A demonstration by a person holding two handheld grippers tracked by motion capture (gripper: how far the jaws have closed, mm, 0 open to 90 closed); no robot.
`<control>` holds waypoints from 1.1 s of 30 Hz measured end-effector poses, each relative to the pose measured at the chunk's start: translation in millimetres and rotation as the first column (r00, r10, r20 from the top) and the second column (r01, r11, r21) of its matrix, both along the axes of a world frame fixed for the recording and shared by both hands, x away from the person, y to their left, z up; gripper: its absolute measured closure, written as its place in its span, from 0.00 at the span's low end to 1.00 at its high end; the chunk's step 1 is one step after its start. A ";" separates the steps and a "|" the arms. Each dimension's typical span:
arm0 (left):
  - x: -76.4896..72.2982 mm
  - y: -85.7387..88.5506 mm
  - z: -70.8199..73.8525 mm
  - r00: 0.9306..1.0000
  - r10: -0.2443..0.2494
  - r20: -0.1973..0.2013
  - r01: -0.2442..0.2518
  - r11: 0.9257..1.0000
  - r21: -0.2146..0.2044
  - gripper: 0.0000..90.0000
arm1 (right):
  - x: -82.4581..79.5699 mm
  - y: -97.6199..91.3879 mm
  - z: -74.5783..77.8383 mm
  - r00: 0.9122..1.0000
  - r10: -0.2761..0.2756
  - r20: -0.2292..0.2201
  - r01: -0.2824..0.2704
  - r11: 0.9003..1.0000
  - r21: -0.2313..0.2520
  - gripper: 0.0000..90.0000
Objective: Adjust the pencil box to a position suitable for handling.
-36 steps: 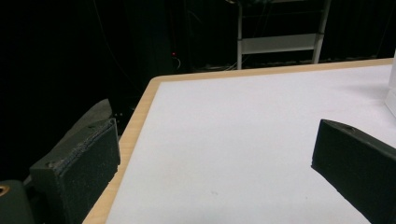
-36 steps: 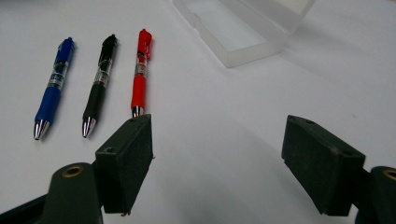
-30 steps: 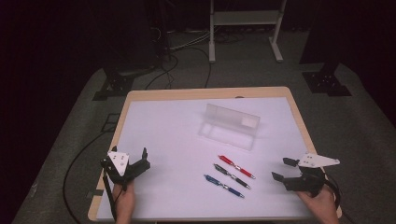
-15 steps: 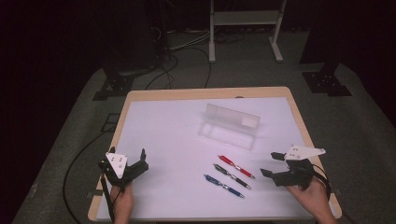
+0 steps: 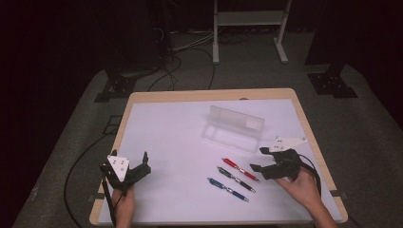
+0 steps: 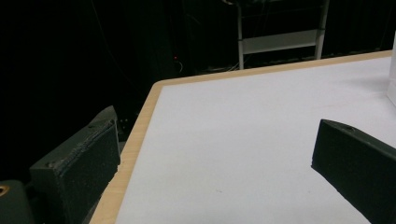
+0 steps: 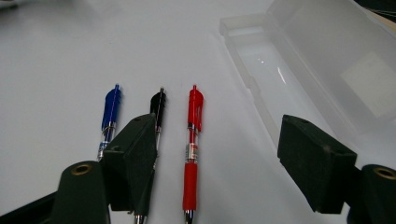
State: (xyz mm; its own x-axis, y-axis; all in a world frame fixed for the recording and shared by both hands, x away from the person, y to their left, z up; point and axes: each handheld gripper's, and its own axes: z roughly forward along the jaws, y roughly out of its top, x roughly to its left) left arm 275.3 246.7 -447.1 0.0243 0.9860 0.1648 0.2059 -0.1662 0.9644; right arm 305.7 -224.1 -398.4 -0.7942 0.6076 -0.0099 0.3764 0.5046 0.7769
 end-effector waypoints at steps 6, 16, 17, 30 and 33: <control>0.5 -0.2 -0.1 1.000 0.000 0.004 0.000 1.000 -0.008 0.00 | 4.9 11.8 -1.7 1.000 0.021 0.000 -0.021 1.000 -0.017 0.33; 0.6 0.2 -0.1 1.000 -0.001 0.002 0.001 1.000 -0.008 0.00 | 21.2 27.9 -17.1 0.998 0.032 -0.051 -0.034 0.999 -0.043 0.38; 0.6 0.3 -0.1 1.000 -0.002 0.001 0.002 1.000 -0.008 0.00 | 22.6 29.3 -18.9 0.998 0.034 -0.056 -0.037 0.998 -0.048 0.39; 0.7 1.3 0.0 1.000 -0.005 -0.004 0.005 1.000 -0.015 0.00 | 30.3 43.4 -35.2 0.994 0.058 -0.094 -0.067 0.993 -0.096 0.55; 0.6 1.3 0.1 1.000 -0.006 -0.003 0.006 1.000 -0.014 0.00 | 30.6 45.8 -37.7 0.993 0.063 -0.097 -0.074 0.992 -0.107 0.57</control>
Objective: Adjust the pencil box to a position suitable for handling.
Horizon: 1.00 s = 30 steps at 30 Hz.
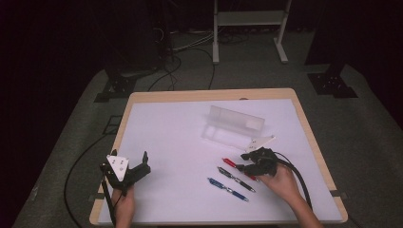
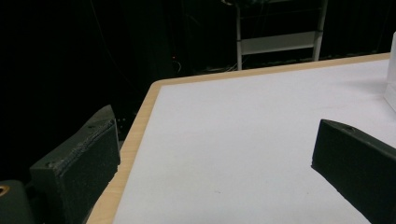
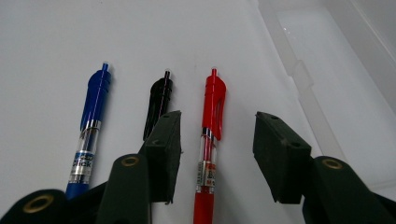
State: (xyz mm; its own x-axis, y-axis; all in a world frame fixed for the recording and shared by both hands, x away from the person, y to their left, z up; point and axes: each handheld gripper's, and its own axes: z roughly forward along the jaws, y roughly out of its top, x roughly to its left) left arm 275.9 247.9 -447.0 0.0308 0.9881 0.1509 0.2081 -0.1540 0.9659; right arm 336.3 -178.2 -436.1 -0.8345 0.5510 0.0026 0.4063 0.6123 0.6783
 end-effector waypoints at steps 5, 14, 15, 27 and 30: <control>0.0 0.8 -0.1 1.000 0.001 0.003 -0.001 1.000 -0.006 0.00 | 1.5 4.2 -4.8 1.000 0.015 -0.010 -0.015 1.000 -0.008 0.63; 0.1 1.3 -0.1 1.000 0.002 0.001 -0.002 1.000 -0.012 0.00 | 1.6 7.4 -8.7 1.000 0.015 -0.022 -0.015 1.000 -0.022 0.66; 0.1 1.1 -0.1 1.000 0.001 0.001 -0.001 1.000 -0.012 0.00 | 1.9 7.8 -9.3 1.000 0.016 -0.018 -0.016 1.000 -0.024 0.67; 0.2 0.8 -0.3 1.000 0.001 -0.002 -0.001 1.000 -0.012 0.00 | 3.9 10.5 -17.7 0.999 0.012 -0.049 -0.015 0.998 -0.063 0.78; 0.2 0.2 -0.3 1.000 -0.001 -0.003 0.001 1.000 -0.011 0.00 | 4.2 10.5 -18.7 0.999 0.012 -0.049 -0.016 0.998 -0.068 0.79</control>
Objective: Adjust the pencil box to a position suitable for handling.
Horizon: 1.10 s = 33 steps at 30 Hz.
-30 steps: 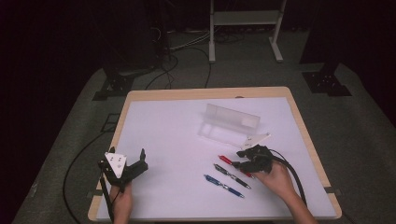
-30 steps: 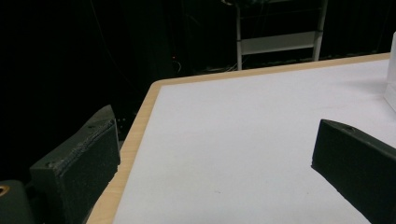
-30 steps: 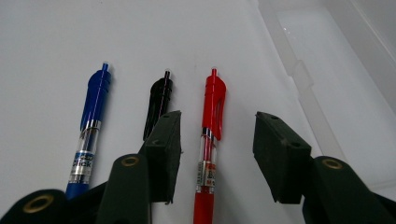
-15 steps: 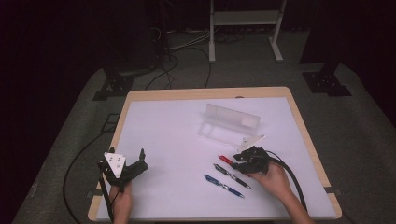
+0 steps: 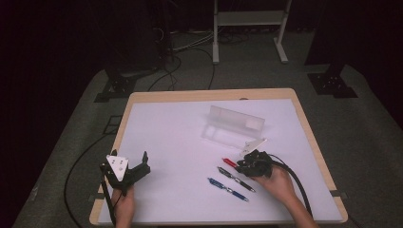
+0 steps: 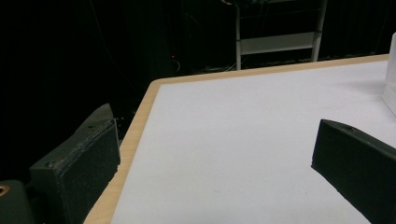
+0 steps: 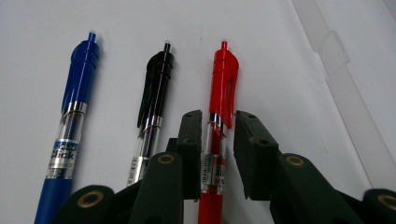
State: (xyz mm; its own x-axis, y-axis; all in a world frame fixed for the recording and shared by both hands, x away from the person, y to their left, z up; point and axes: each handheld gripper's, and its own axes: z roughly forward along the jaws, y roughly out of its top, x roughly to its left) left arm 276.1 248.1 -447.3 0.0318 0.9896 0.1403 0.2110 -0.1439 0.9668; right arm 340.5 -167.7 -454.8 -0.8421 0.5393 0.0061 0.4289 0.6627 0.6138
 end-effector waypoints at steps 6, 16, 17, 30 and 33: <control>0.0 -0.2 0.1 1.000 -0.001 0.000 0.001 1.000 -0.002 0.00 | -0.3 0.8 -5.4 1.000 -0.004 -0.002 0.004 1.000 -0.014 0.81; 0.0 0.2 0.0 1.000 0.000 0.000 0.000 1.000 -0.001 0.00 | 0.7 -1.3 -6.3 1.000 -0.014 -0.011 0.014 1.000 0.007 0.87; 0.0 0.2 0.0 1.000 0.000 0.000 0.000 1.000 -0.001 0.00 | 0.5 -1.2 -6.3 1.000 -0.015 -0.012 0.015 1.000 0.006 0.88; -0.6 -0.6 0.5 1.000 -0.001 0.004 0.001 1.000 -0.001 0.00 | 4.4 -8.6 3.4 1.000 -0.022 -0.001 0.022 0.999 0.041 0.88; -0.6 -0.3 0.4 1.000 -0.001 0.006 0.001 1.000 -0.001 0.00 | 8.3 -13.5 8.0 0.999 -0.032 -0.002 0.032 0.998 0.052 0.88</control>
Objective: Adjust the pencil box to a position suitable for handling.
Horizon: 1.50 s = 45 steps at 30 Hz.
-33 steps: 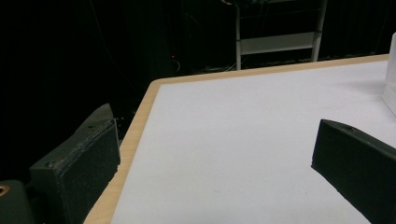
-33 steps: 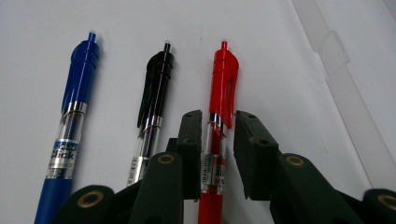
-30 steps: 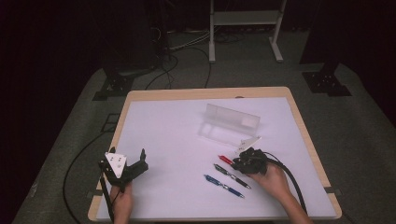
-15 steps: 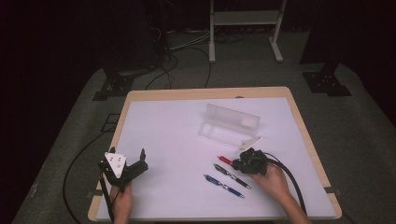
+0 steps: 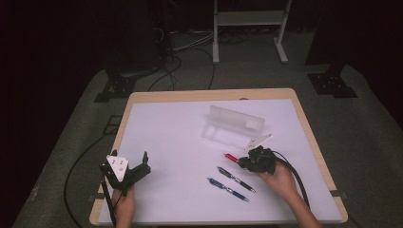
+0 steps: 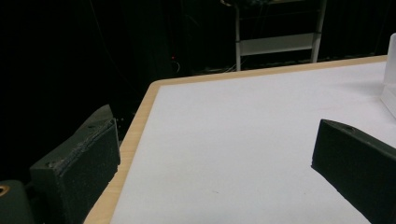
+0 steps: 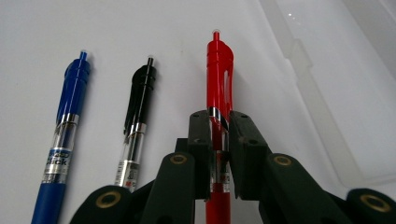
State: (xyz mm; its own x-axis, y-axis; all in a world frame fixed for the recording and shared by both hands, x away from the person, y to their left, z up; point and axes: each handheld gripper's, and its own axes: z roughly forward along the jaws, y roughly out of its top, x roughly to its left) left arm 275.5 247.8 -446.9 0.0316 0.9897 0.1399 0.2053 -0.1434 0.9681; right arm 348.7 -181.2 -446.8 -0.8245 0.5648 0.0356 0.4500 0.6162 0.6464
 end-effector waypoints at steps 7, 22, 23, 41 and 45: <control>1.2 -0.4 -0.4 1.000 -0.003 -0.005 0.003 1.000 0.004 0.00 | 10.4 -1.8 13.6 1.000 -0.005 0.003 0.005 1.000 0.006 0.88; -0.3 2.8 0.9 1.000 -0.008 -0.004 0.008 0.997 -0.071 0.00 | 46.0 0.1 35.4 1.000 -0.014 0.023 0.014 1.000 0.001 0.87; -0.3 2.8 0.9 1.000 -0.008 -0.004 0.008 0.997 -0.071 0.00 | 46.0 0.1 35.4 1.000 -0.014 0.023 0.014 1.000 0.001 0.87; -0.2 -1.9 0.4 1.000 -0.011 -0.005 0.010 0.999 -0.032 0.00 | 70.3 10.1 46.1 0.997 -0.015 0.073 0.018 0.999 -0.036 0.87; 0.4 -0.6 0.2 1.000 -0.011 -0.005 0.010 0.999 -0.038 0.00 | 74.1 11.6 51.7 0.997 -0.025 0.073 0.028 0.999 -0.036 0.87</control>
State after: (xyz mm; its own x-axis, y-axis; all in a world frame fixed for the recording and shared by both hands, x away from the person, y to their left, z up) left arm 275.9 247.2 -446.7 0.0427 0.9939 0.1020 0.2091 -0.1087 0.9718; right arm 422.8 -169.6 -395.1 -0.8090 0.5861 -0.0452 0.4190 0.6287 0.6551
